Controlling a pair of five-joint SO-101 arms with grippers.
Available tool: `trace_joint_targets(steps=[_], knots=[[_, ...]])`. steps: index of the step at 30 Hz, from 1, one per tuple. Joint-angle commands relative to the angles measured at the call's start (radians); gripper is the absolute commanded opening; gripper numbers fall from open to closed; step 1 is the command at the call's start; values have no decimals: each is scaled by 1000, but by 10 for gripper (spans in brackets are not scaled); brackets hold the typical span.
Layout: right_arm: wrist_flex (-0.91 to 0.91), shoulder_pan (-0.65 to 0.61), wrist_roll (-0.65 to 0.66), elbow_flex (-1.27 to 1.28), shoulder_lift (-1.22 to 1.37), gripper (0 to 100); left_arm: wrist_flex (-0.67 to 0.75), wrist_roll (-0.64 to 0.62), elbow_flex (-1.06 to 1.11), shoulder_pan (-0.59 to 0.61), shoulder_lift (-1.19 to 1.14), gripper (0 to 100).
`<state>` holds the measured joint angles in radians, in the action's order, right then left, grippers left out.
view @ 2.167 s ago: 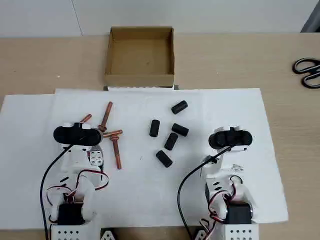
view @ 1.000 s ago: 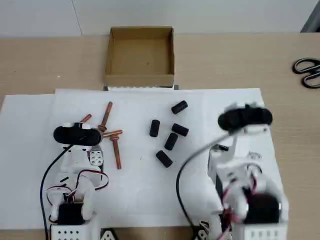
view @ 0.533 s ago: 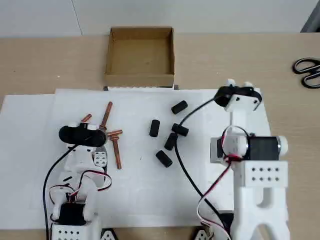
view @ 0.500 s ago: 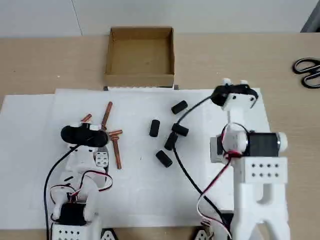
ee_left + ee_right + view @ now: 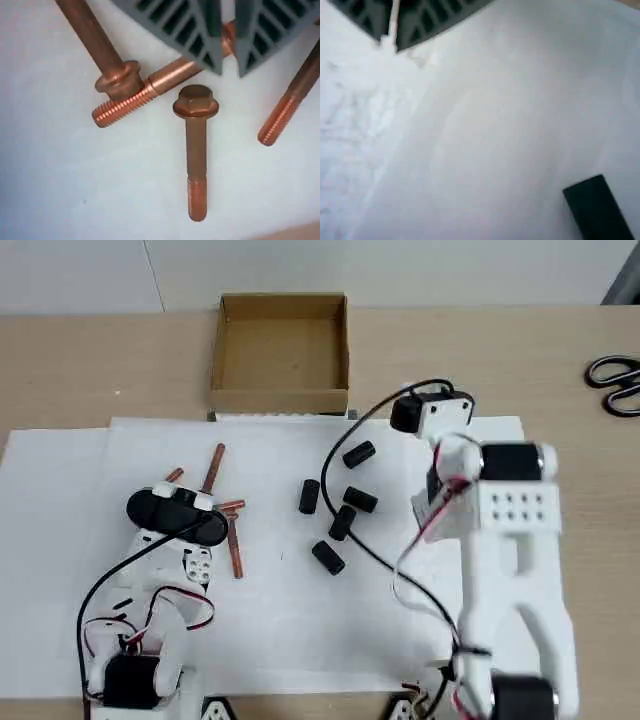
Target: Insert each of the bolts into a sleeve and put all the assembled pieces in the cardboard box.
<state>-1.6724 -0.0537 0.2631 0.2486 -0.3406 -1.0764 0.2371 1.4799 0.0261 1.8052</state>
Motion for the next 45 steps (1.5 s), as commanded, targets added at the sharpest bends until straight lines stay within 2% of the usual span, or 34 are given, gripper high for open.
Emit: trace_joint_targets(steps=[1,5,9,19,30,36,45], knots=[[-18,5,0,-118,114,8,-66,5,-61,2,0,12],[-18,4,-58,-247,231,8,-158,5,-94,5,-3,12],[-18,-36,-104,-348,325,8,-172,5,-176,6,-123,11],[-16,-214,-302,-540,473,8,-187,2,-702,-2,-819,11],[162,-295,-382,-562,607,9,-193,-187,-977,8,-1395,7],[193,-366,-661,-562,630,9,-192,-322,-1056,80,-1530,7],[223,-441,-717,-562,636,10,-192,-354,-1082,219,-1534,7]])
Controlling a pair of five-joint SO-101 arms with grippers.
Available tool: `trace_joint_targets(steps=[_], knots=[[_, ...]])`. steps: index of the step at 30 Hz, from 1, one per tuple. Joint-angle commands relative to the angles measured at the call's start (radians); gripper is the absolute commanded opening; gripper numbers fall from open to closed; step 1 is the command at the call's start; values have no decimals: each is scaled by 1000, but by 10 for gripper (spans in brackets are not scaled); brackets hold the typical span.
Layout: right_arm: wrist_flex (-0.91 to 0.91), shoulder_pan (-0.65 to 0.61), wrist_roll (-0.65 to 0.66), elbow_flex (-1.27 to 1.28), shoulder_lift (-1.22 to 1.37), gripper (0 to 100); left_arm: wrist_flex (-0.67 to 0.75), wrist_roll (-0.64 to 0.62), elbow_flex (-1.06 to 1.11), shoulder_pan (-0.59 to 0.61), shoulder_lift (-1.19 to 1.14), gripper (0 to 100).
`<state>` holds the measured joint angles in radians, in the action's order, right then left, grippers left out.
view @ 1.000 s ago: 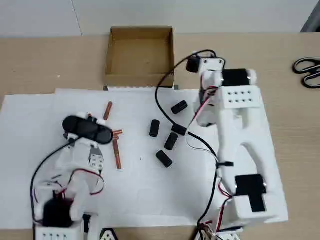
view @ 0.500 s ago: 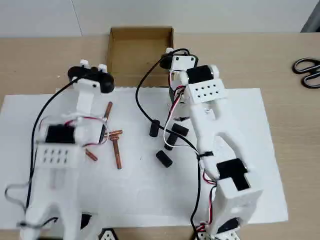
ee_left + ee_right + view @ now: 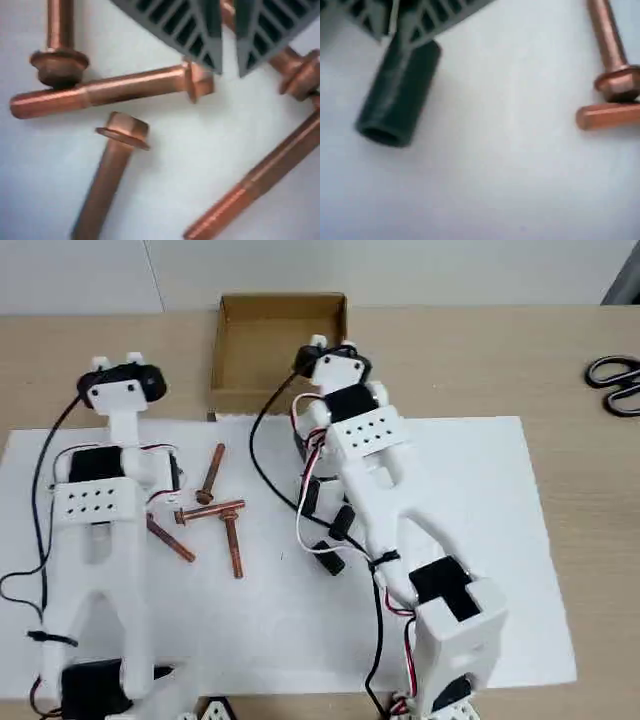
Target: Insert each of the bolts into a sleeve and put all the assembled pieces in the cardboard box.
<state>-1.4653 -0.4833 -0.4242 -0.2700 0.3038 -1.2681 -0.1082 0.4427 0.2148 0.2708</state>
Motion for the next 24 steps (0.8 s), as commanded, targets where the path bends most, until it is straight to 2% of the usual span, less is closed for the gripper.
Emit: trace_joint_targets(steps=[1,8,15,24], knots=[[13,-16,-48,-43,-8,20,0,-9,-44,43,0,7],[15,-36,-92,-38,-7,227,0,-9,-42,123,-3,7],[18,-41,-92,-43,58,234,-2,-9,-41,170,-5,7],[124,-108,-92,-44,116,233,29,-2,19,264,-2,7]])
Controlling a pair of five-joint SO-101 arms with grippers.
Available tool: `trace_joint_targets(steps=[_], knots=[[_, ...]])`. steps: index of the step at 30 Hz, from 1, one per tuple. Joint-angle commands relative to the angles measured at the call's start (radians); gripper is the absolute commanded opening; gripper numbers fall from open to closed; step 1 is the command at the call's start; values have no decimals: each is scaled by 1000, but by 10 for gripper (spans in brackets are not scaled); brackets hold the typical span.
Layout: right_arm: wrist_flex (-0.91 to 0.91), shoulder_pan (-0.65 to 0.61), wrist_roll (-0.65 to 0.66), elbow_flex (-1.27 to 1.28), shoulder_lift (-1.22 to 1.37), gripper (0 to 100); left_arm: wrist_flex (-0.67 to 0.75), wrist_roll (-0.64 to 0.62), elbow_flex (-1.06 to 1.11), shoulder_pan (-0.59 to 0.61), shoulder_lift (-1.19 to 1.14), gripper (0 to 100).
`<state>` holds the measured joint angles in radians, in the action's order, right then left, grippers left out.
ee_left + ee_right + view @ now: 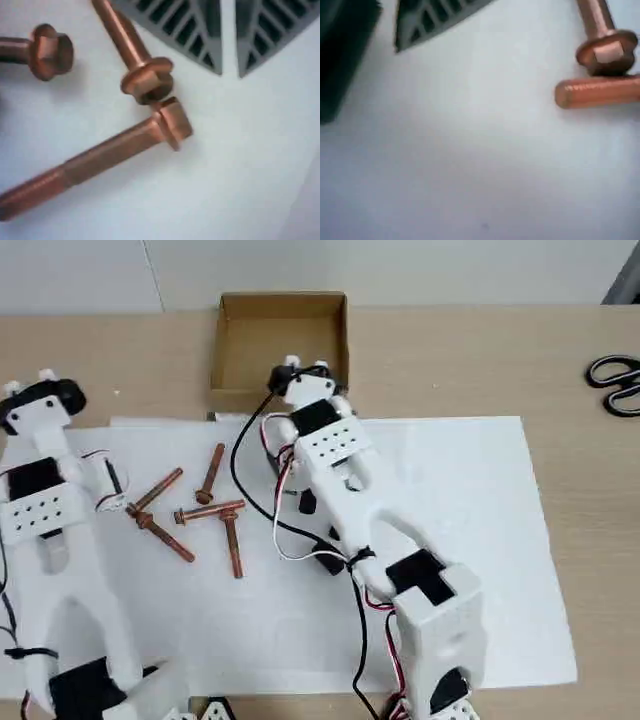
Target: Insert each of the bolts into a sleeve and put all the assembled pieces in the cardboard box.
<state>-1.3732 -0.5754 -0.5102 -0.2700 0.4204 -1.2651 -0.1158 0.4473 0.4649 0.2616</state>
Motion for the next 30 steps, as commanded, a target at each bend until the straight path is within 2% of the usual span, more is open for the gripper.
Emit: trace_joint_targets(steps=[1,11,19,25,30], knots=[[31,-21,-6,-44,7,233,35,6,31,18,9,7],[38,-16,-6,-44,84,229,49,8,67,43,9,7],[71,7,-6,-44,117,0,60,8,68,43,5,7],[59,28,-5,-44,104,2,54,6,68,40,5,7],[-24,16,3,-66,-8,2,40,5,67,38,9,7]])
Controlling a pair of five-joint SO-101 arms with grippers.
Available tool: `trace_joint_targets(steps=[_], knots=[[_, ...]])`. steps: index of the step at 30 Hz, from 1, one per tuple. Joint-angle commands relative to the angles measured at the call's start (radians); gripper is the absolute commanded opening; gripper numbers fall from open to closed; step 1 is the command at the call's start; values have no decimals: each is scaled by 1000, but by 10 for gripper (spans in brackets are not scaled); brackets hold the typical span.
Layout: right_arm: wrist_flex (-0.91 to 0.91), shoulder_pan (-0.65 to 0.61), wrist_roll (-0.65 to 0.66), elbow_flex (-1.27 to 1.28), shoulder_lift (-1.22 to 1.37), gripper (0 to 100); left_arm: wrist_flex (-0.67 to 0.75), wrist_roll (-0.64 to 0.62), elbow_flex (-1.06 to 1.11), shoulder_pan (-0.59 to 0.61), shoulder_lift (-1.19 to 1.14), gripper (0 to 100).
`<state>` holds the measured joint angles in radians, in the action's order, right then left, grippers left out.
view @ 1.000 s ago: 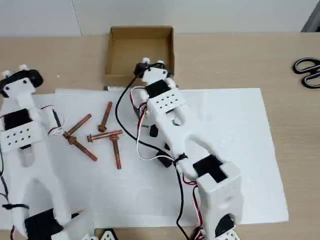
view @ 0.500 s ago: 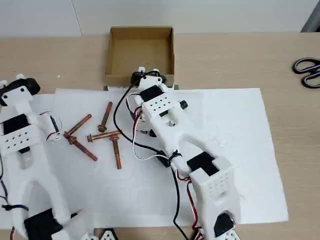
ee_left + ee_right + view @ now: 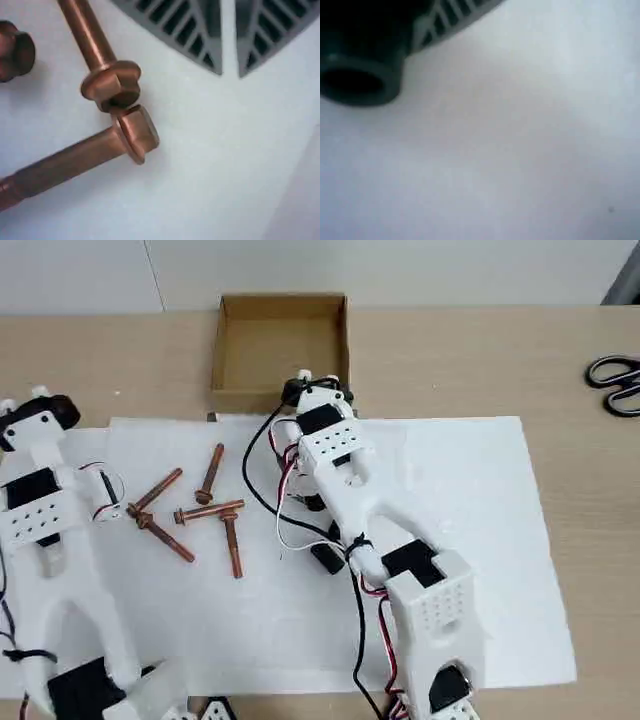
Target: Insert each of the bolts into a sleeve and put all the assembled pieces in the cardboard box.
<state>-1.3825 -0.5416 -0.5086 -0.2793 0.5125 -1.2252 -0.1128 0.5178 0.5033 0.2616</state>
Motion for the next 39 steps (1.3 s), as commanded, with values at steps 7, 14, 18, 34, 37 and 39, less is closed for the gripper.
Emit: trace_joint_targets(steps=[7,14,18,34,37,39], knots=[[-159,24,124,-57,-277,2,-87,35,-10,-138,11,7],[-343,245,158,-52,-377,2,-210,52,-188,-305,3,7],[-349,386,187,-49,-444,2,-241,103,-294,-307,-15,9],[-344,630,350,404,-766,2,-315,244,-549,-304,-396,12],[-344,677,350,473,-839,2,-333,247,-572,-304,-417,12],[-344,705,350,512,-883,2,-374,273,-581,-305,-422,12]])
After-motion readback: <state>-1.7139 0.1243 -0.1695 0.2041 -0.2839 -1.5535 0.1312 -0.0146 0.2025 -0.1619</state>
